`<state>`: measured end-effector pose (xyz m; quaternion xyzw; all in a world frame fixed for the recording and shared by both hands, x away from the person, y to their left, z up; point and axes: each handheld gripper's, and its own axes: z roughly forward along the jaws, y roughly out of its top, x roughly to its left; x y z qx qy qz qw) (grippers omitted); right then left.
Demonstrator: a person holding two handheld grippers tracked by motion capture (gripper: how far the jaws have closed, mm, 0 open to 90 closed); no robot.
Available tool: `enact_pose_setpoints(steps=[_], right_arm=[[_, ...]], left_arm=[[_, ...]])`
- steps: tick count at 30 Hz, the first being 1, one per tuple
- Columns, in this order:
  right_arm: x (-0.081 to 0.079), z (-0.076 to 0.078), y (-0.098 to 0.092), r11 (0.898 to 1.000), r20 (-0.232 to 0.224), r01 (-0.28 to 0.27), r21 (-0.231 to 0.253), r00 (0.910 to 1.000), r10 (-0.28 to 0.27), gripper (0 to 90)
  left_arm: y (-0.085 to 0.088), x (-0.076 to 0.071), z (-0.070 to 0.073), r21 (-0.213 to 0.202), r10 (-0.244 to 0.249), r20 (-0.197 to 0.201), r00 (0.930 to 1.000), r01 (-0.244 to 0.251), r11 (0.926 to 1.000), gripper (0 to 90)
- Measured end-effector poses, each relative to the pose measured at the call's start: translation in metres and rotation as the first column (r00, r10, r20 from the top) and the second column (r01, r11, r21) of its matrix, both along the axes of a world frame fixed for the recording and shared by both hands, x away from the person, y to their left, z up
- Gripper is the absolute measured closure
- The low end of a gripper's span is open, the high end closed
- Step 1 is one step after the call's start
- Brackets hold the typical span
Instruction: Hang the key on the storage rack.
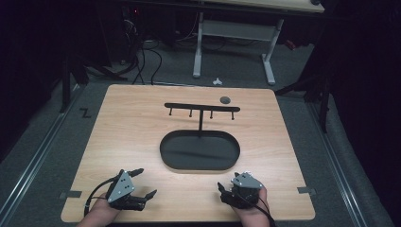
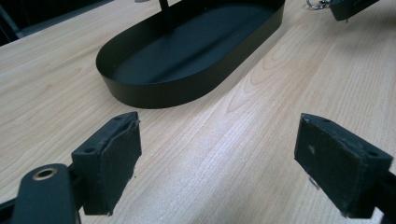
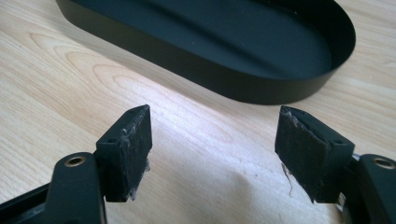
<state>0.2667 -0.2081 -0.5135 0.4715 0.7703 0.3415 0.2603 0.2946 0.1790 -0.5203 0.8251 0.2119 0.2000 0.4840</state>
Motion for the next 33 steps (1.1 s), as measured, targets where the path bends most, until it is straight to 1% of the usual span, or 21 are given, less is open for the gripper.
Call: enact_pose_setpoints(steps=[4, 7, 9, 11, 14, 15, 19, 21, 22, 24, 28, 30, 32, 33], right_arm=[[-0.0019, 0.0015, -0.0051, 1.0, 0.007, 0.007, 0.013, 0.9999, -0.007, 24.8], [-0.0015, 0.0013, -0.0064, 1.0, 0.01, 0.005, 0.012, 0.9999, -0.005, 25.7], [-0.0012, 0.0008, -0.0069, 1.0, 0.009, 0.001, 0.018, 1.0, -0.001, 28.6], [-0.0008, 0.0002, -0.0065, 1.0, 0.011, -0.008, 0.007, 0.9999, 0.008, 30.2], [0.0003, 0.0006, -0.0066, 1.0, 0.013, -0.011, 0.018, 0.9998, 0.011, 31.9], [0.0004, 0.0016, -0.0071, 0.999, 0.016, -0.014, 0.034, 0.9998, 0.014, 35.4], [0.0003, 0.0017, -0.0078, 0.999, 0.028, -0.021, 0.034, 0.9994, 0.02, 36.7], [0.0008, 0.0005, -0.009, 0.999, 0.02, -0.017, 0.029, 0.9997, 0.016, 37.3], [0.0014, -0.0004, -0.0102, 0.999, 0.006, -0.012, 0.034, 0.9999, 0.011, 38.9], [0.0013, -0.0005, -0.0101, 1.0, -0.001, -0.009, 0.027, 1.0, 0.009, 40.7], [0.0015, -0.0002, -0.009, 1.0, -0.016, -0.009, 0.029, 0.9998, 0.01, 41.2], [0.0014, -0.0006, -0.0079, 1.0, -0.029, 0.004, 0.019, 0.9996, -0.003, 40.3], [0.002, -0.0015, -0.0081, 1.0, -0.059, 0.006, 0.015, 0.9982, -0.005, 40.3], [0.0015, -0.0021, -0.0079, 1.0, -0.078, 0.008, -0.003, 0.997, -0.008, 40.9]], left_arm=[[-0.0008, 0.0021, 0.0001, -0.002, 0.007, -0.006, 1.0, -0.007, 1.0, 15.2], [-0.0006, 0.0011, -0.0001, 0.0, 0.0, -0.003, 1.0, 0.0, 1.0, 15.2], [-0.0002, 0.0, -0.0001, -0.001, -0.006, 0.001, 1.0, 0.006, 1.0, 15.2], [0.0001, -0.0002, -0.0002, -0.001, -0.006, 0.002, 1.0, 0.006, 1.0, 15.2], [0.0005, -0.0007, -0.0001, -0.002, -0.007, 0.003, 1.0, 0.007, 1.0, 15.2], [0.0007, -0.0009, -0.0002, -0.004, -0.006, 0.003, 1.0, 0.006, 1.0, 15.2], [0.0006, -0.0007, -0.0001, -0.002, -0.006, 0.002, 1.0, 0.006, 1.0, 15.2], [0.0004, -0.0009, -0.0001, 0.0, -0.009, 0.003, 1.0, 0.009, 1.0, 15.2], [-0.0002, -0.0014, -0.0003, 0.001, -0.018, 0.007, 0.9998, 0.018, 0.9998, 15.2], [-0.0009, -0.0012, -0.0003, 0.004, -0.029, 0.005, 0.9996, 0.028, 0.9996, 15.2], [-0.0012, 0.0, -0.0003, 0.002, -0.022, 0.002, 0.9998, 0.022, 0.9998, 15.2], [-0.0011, -0.0003, -0.0003, 0.006, -0.019, 0.002, 0.9998, 0.019, 0.9998, 15.2], [-0.0016, -0.0014, -0.0004, 0.01, -0.02, 0.009, 0.9998, 0.02, 0.9998, 15.2], [-0.0019, -0.0016, -0.0005, 0.012, -0.019, 0.01, 0.9998, 0.019, 0.9997, 15.2]])
